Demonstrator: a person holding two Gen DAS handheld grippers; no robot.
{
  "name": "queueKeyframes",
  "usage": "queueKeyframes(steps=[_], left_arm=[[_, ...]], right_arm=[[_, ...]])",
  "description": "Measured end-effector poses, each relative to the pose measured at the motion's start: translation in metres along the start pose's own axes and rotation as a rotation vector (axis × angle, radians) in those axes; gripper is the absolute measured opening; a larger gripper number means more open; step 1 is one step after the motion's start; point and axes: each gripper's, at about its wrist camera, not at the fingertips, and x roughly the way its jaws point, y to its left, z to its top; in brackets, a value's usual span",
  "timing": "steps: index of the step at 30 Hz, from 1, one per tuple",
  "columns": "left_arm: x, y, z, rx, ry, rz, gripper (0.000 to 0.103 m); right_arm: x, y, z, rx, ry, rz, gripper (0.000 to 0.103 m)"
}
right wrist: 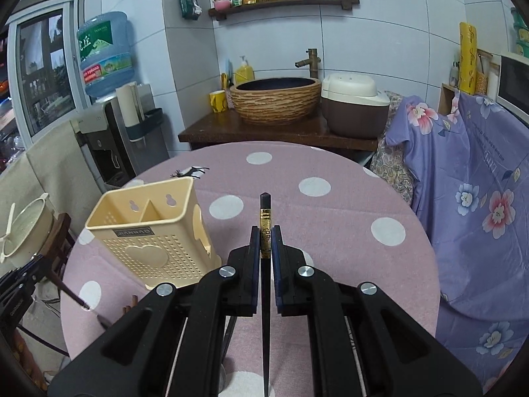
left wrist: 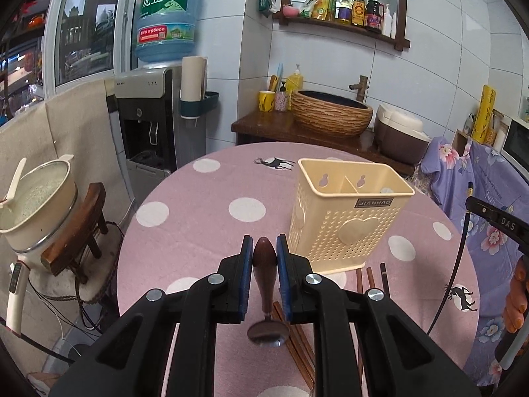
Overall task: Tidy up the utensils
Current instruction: 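Lift both utensils into the cream holder and open both tools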
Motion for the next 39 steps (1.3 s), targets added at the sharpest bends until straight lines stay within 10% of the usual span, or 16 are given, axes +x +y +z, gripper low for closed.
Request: queueKeyframes(steps=[15,28,39], left_arm=[[-0.021,-0.002,0.042,0.018,-0.084,-0.019,0.015],[-0.051,-0.032,0.167,-0.023,-0.233,-0.093,0.015],[0.03,-0.056,0.124,-0.02,-0.131,-0.083,0.015]], right_arm=[[-0.031,0.008,0.026,-0.041,-0.06,0.009,0.007],[-0.099,0.058,0.157,0.017,-0.245,0.145,0.008],[-0.032,0.089,0.122,-0.019,-0.195,0.09,0.008]])
